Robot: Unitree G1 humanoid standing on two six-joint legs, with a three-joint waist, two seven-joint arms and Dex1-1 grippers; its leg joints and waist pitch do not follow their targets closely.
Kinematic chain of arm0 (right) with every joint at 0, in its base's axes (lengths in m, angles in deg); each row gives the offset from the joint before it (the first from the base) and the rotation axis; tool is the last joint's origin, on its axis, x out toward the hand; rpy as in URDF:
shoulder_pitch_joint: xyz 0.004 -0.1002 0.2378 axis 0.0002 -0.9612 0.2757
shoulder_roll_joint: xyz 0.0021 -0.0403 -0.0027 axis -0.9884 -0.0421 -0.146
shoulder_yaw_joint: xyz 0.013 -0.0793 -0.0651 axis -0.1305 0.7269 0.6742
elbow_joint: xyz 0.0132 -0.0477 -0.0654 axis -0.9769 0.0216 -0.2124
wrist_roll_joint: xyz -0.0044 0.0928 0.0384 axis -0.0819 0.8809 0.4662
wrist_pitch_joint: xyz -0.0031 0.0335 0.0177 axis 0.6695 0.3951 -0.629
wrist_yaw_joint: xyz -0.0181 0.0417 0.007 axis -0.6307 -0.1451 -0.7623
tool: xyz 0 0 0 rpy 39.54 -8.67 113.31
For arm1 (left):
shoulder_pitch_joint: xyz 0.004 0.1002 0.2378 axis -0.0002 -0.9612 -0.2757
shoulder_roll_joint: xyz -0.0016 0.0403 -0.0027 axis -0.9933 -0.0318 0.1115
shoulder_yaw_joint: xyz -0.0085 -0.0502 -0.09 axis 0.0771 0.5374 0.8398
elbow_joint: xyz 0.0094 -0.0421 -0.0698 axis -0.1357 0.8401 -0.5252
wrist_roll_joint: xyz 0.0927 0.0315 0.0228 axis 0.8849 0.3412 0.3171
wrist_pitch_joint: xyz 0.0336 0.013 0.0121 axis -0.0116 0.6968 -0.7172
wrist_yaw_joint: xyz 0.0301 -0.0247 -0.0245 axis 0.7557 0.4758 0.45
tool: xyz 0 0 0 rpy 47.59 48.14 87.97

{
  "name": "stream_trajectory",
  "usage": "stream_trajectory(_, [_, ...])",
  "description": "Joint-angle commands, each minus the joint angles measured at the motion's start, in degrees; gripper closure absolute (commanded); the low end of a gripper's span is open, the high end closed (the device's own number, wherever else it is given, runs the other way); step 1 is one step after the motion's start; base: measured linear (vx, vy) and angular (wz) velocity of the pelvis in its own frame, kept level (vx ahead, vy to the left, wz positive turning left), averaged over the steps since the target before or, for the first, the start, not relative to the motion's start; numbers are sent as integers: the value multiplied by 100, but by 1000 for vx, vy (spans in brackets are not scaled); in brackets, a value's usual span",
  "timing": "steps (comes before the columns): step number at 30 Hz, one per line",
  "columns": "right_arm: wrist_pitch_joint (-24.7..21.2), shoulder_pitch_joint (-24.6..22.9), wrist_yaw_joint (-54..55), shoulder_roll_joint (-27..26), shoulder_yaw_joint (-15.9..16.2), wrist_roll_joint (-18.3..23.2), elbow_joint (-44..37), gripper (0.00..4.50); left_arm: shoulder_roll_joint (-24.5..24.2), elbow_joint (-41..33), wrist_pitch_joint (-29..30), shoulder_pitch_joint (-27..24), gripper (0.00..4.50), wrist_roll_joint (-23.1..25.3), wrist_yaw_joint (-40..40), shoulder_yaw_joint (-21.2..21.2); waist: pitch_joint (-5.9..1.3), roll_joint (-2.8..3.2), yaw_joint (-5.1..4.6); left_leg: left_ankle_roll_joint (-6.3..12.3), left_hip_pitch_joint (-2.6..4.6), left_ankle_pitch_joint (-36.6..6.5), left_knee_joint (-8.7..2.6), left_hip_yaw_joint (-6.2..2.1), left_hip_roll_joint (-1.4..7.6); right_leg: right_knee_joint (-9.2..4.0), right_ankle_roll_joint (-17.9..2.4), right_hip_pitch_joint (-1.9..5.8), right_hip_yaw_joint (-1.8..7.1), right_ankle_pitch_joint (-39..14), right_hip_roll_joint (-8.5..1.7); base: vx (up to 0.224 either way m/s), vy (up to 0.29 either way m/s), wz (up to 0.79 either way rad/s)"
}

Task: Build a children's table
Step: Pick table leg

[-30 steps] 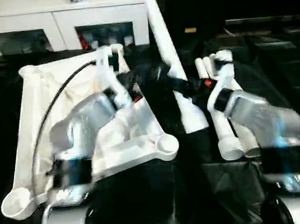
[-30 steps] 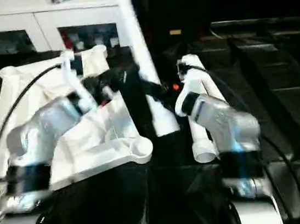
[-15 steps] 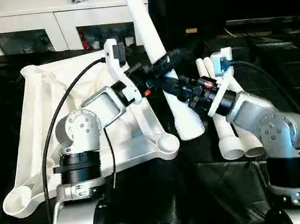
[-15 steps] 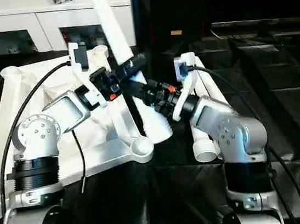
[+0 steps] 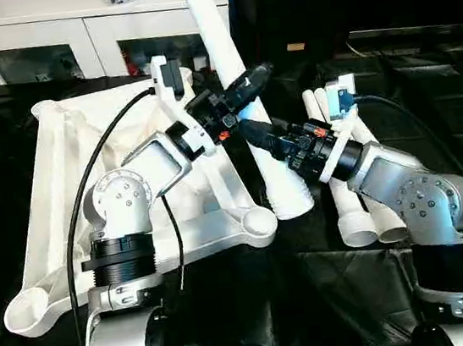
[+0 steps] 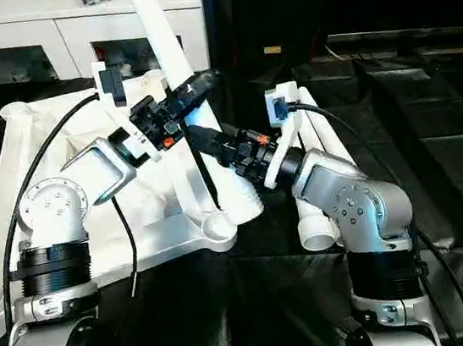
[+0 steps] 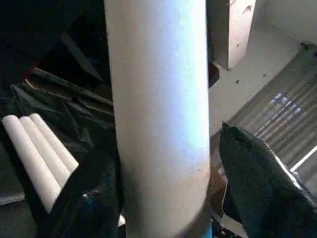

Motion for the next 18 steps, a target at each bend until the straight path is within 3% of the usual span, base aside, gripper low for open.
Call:
stream_trajectory(1, [-29,-25,95,39,36,33,-47,269,10,-102,64,72,168,-138,15,-65,-374,-3,19,77,53,-264,-357,-137,318,-424,-1386,329,231,586,-449,0,0,0])
stream_trajectory(6, [-8,-31,125,56,58,28,-43,270,6,-20,25,99,226,-87,40,-56,-377,6,17,62,56,-265,-360,-141,322,-423,-1379,329,228,594,-450,0,0,0])
stream_trajectory(13, [42,-15,171,106,120,10,-30,270,9,54,-130,126,261,-1,186,-35,-380,-15,13,73,56,-214,-357,-135,323,-419,-1394,333,229,710,-446,0,0,0])
stream_trajectory(14, [65,-4,189,127,151,-29,-19,235,-5,70,-186,143,264,66,232,-49,-385,-7,19,82,56,-185,-350,-135,320,-413,-1398,336,230,753,-448,0,0,0])
stream_trajectory(18, [117,32,268,208,300,-238,67,196,-114,41,-491,162,265,475,290,-291,-382,-26,17,109,51,-147,-358,-141,333,-422,-1334,335,227,738,-450,0,0,0])
